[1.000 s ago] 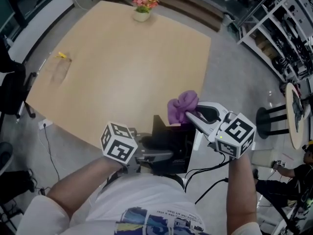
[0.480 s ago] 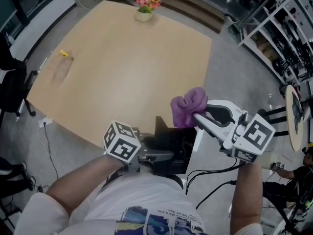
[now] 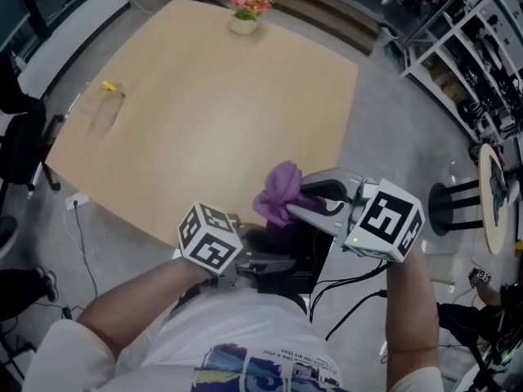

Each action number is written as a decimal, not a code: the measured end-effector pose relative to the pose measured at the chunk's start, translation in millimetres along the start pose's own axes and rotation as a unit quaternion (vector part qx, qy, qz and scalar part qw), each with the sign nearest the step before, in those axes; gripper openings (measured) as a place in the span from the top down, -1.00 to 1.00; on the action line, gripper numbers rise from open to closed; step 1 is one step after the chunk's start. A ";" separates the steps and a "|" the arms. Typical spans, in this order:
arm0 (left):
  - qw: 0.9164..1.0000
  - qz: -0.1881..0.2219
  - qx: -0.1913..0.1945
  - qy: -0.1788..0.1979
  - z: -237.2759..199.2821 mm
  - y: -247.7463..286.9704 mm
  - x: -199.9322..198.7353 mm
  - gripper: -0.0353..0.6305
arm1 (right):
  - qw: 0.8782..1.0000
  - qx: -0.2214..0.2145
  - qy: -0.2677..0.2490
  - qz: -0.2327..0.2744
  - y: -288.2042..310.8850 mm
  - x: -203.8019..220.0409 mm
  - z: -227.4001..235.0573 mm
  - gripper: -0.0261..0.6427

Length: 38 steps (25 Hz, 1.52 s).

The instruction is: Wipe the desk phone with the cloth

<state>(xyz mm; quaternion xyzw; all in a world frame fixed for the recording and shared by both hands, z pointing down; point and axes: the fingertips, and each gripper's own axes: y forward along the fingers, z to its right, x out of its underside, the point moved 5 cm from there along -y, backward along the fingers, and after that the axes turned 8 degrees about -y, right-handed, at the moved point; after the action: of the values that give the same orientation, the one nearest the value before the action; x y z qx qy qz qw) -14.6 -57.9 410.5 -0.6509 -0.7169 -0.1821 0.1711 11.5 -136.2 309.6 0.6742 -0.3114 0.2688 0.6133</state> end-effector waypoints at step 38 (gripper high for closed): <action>0.997 0.063 0.045 0.001 1.9 -46.6 -30.1 0.36 | 0.879 0.186 0.369 0.239 -43.6 118.6 0.7 0.66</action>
<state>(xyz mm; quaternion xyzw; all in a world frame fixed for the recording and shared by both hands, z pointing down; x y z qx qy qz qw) -58.1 -87.3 392.5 -0.6862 -0.6817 -0.1396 0.2119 122.6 -145.2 369.1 0.5331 -0.1579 0.6896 0.4640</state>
